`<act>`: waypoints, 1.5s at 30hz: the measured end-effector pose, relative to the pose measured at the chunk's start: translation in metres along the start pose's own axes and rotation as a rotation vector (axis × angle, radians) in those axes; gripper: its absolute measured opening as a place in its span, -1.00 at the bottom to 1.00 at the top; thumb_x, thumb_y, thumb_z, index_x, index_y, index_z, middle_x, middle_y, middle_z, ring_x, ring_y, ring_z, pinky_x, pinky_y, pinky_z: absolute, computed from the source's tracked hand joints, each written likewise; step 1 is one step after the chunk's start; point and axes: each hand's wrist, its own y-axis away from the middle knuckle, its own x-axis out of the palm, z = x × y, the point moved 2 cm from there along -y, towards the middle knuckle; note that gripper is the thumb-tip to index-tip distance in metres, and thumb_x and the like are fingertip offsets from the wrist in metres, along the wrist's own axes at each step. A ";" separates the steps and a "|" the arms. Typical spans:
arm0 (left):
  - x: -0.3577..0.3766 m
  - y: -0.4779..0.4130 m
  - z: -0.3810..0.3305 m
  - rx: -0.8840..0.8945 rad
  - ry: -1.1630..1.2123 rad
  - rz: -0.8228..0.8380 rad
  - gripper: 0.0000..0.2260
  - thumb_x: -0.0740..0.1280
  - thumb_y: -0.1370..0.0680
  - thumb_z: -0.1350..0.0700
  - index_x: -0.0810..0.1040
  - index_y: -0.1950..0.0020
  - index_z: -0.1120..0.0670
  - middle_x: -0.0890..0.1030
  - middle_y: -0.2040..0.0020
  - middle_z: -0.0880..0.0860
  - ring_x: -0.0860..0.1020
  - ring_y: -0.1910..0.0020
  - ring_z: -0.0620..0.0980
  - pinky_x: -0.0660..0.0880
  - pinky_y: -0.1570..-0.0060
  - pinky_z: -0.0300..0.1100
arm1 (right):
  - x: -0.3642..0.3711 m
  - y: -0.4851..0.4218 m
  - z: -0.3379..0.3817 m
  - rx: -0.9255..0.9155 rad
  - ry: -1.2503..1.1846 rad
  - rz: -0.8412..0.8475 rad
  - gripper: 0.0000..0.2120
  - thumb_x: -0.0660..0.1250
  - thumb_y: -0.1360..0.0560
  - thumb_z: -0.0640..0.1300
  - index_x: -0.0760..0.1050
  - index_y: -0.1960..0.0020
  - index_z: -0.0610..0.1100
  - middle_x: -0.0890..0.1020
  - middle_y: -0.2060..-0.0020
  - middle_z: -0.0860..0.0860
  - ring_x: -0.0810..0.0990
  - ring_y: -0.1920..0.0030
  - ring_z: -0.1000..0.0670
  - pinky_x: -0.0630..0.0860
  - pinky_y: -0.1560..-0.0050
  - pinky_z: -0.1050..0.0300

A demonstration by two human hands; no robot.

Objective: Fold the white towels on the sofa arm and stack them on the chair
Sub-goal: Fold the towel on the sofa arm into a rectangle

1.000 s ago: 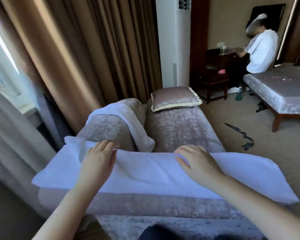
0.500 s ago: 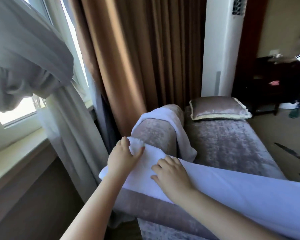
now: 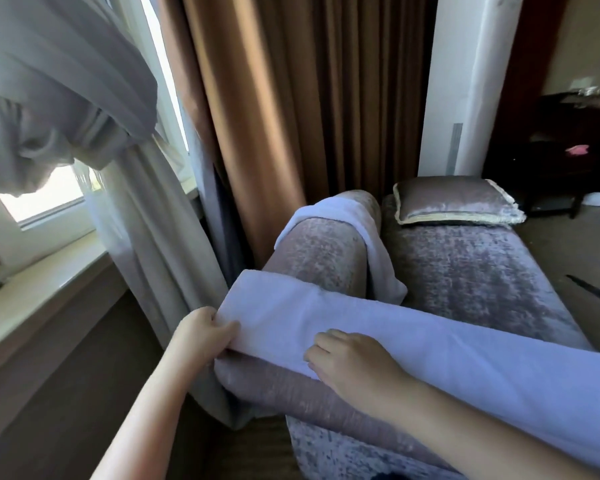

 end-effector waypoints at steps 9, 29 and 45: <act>0.006 -0.050 -0.025 0.000 0.079 -0.063 -0.67 0.17 -0.61 -0.15 0.47 0.06 0.11 0.50 0.17 0.02 0.46 0.12 0.05 0.33 0.14 -0.13 | -0.037 -0.005 -0.061 0.466 -0.165 -0.088 -0.79 0.16 -0.62 -0.10 0.56 -0.10 -0.07 0.59 0.01 0.06 0.52 -0.04 0.01 0.42 0.10 0.14; 0.024 -0.076 -0.018 0.071 -0.005 -0.123 -0.58 0.20 -0.58 -0.21 0.54 0.04 0.15 0.61 0.18 0.05 0.53 0.14 0.05 0.39 0.20 -0.10 | -0.020 -0.009 -0.051 0.513 0.062 -0.069 -0.64 0.11 -0.52 0.05 0.55 -0.15 -0.08 0.58 -0.12 0.02 0.58 -0.11 -0.04 0.54 -0.05 0.02; 0.099 0.026 -0.122 0.811 -0.340 -0.627 -0.60 0.29 -0.54 0.15 0.42 -0.36 0.22 0.38 -0.45 0.21 0.24 -0.47 0.23 0.13 -0.38 0.30 | -0.070 0.090 -0.112 0.619 -0.041 0.018 -0.62 0.04 -0.58 0.04 0.54 -0.17 -0.08 0.61 -0.08 0.07 0.55 -0.12 -0.03 0.44 -0.09 0.05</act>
